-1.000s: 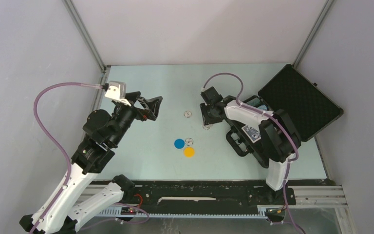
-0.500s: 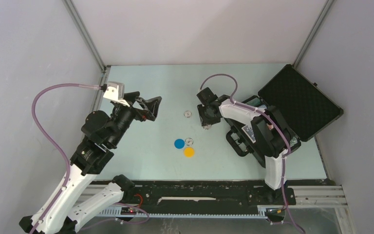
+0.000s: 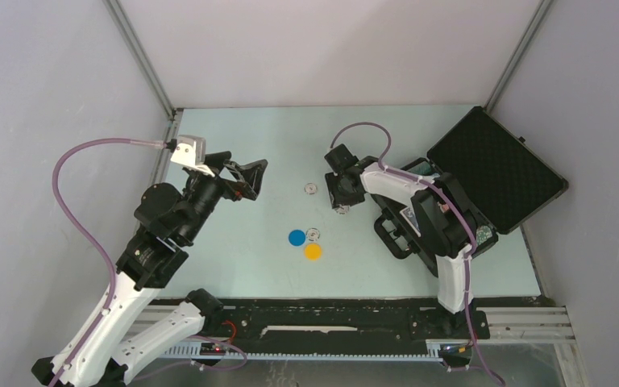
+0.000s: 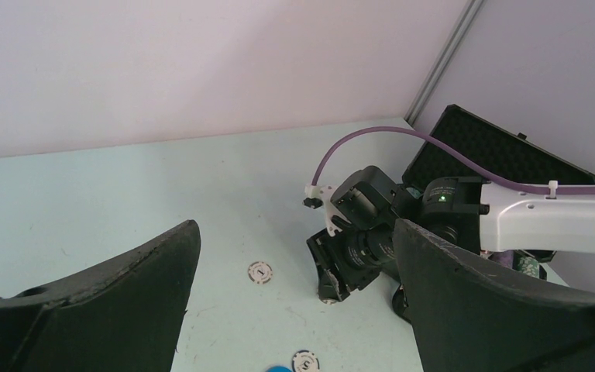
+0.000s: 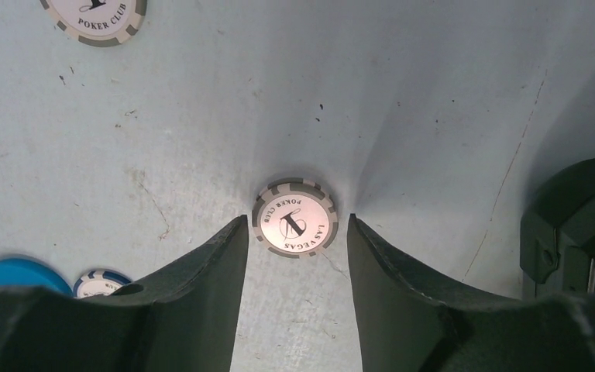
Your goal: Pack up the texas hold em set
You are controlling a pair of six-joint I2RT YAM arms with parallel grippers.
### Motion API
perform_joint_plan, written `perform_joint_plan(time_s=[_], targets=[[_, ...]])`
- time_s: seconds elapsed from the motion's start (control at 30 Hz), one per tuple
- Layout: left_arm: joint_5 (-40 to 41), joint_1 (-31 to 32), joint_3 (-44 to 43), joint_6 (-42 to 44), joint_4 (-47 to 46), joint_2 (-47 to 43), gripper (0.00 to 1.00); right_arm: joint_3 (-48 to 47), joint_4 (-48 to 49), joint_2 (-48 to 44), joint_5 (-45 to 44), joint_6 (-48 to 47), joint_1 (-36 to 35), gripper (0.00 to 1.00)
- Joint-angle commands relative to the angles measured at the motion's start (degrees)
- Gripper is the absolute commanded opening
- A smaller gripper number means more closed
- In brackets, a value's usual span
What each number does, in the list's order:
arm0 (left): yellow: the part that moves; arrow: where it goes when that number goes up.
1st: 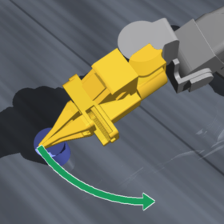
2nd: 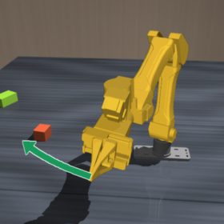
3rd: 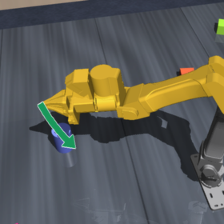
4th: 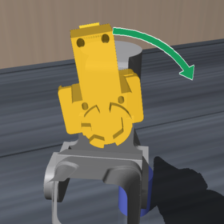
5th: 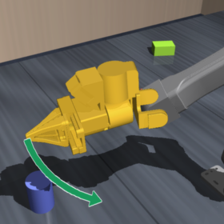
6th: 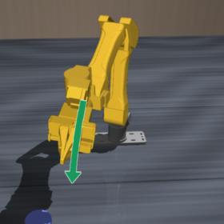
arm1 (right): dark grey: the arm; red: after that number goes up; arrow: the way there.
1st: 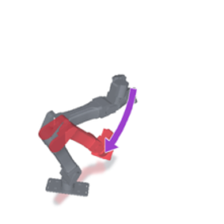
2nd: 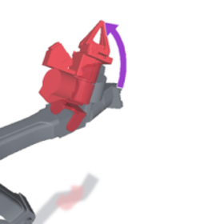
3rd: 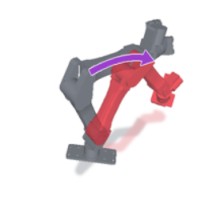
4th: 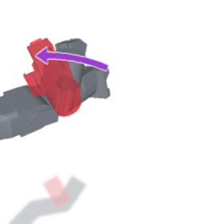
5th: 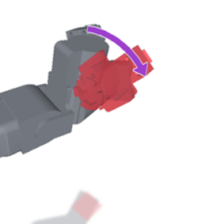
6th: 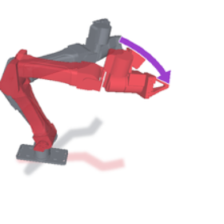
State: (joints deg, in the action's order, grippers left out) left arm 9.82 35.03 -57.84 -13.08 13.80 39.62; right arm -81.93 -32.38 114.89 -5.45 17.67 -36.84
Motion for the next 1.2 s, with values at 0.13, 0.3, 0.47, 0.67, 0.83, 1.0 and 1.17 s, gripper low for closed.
perform_joint_plan(time_s=[0.13,0.3,0.47,0.67,0.83,1.0,1.17], targets=[[-0.61,0.39,1.47,-0.28,-2.11,-0.49,1.0,-3.18,0.24,-1.79,-0.35,-0.59,-0.38,0.64],[-0.63,0.37,1.42,-0.32,-2.11,-0.51,1.0,-7.48,0.1,1.32,0.75,-1.24,-0.93,0.74],[-0.4,0.39,1.57,-0.19,-2.11,-0.45,1.0,-13.94,-0.52,6.16,-0.31,-2.43,-2.28,0.83],[-0.31,0.39,1.52,-0.1,-2.11,-0.54,1.0,-22.6,-1.45,11.51,0.53,-3.55,-3.02,0.87],[0.03,0.39,1.51,0.07,-2.05,-0.62,1.0,-28.85,-3.63,16.41,0.64,-4.11,-3.31,0.87],[0.13,0.38,1.52,0.16,-2.11,-0.7,1.0,-33.18,-5.23,19.88,0.31,-4.13,-3.42,0.85],[0.17,0.37,1.56,0.2,-2.08,-0.8,1.0,-35.85,-6.33,22.53,1.11,-4.48,-3.58,0.78]])
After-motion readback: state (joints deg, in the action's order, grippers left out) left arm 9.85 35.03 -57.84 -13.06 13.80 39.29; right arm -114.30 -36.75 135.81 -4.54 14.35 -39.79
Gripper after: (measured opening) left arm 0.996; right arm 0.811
